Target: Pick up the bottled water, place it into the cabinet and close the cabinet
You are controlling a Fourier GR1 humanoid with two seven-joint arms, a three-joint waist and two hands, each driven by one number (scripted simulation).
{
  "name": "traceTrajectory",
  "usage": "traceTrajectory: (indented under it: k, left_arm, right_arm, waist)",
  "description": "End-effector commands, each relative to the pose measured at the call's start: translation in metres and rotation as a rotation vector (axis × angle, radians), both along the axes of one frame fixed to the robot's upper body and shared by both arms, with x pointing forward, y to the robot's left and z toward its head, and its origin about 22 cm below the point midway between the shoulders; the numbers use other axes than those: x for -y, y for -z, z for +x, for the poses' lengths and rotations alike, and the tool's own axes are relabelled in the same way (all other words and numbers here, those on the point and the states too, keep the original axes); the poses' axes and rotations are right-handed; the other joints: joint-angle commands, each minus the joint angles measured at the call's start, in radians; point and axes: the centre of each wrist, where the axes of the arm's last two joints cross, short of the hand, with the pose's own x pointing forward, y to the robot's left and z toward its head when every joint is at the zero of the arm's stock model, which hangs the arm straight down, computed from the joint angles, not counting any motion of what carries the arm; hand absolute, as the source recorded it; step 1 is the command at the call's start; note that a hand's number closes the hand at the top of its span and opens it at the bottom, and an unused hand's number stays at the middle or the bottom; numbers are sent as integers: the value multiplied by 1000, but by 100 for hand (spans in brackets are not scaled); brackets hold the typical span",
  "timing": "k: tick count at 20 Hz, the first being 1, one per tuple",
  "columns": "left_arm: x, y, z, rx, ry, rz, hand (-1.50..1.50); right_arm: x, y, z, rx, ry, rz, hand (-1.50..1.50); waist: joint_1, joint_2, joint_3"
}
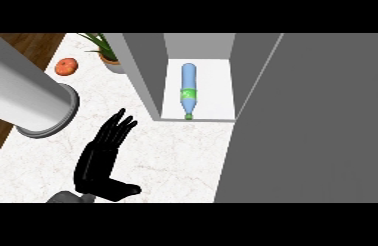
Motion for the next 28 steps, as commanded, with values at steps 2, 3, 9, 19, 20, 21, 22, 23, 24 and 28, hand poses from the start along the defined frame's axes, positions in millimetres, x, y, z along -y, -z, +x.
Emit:
traceTrajectory:
  k: [2, 3, 9, 19, 20, 21, 22, 23, 24, 28]
  left_arm:
    - [-39, -13, -26, 30, -56, 42, -150]
    - [-47, -10, -31, 24, -87, 61, -150]
    - [-78, -28, -46, 69, -74, 146, -150]
    - [-113, -54, -59, 88, -76, 150, -150]
    - [-116, -62, -63, 78, -64, 167, -150]
    - [-119, -65, -64, 84, -56, 168, -150]
    - [-121, -64, -65, 68, -55, 161, -150]
    - [-123, -73, -62, 86, -81, 165, -150]
    - [-132, -80, -65, 89, -39, 173, -150]
    - [-121, -95, -54, 107, -57, 148, -150]
  right_arm:
    - [-42, -38, -42, 105, -60, -70, 150]
    - [-48, -34, -39, 102, -70, -39, 150]
    - [-72, -32, -22, 84, -175, -61, 150]
    - [-140, -36, 8, 89, -338, -26, 150]
    - [-147, -35, 10, 66, -322, -11, 150]
    - [-164, -30, 20, 56, -324, -32, 150]
    - [-173, -36, 14, 60, -335, -13, 150]
    - [-184, -39, 11, 58, -332, -19, 150]
    - [-198, -33, 11, 51, -338, -28, 150]
    - [-254, -39, 15, 40, -312, -30, 150]
  waist:
    - [3, -2, -1]
    - [5, 0, -1]
    - [14, -2, -3]
    - [21, -8, -7]
    - [28, -13, -6]
    - [36, -6, -5]
    - [25, -10, -7]
    - [23, -9, -5]
    - [31, -11, -5]
    - [22, 1, -3]
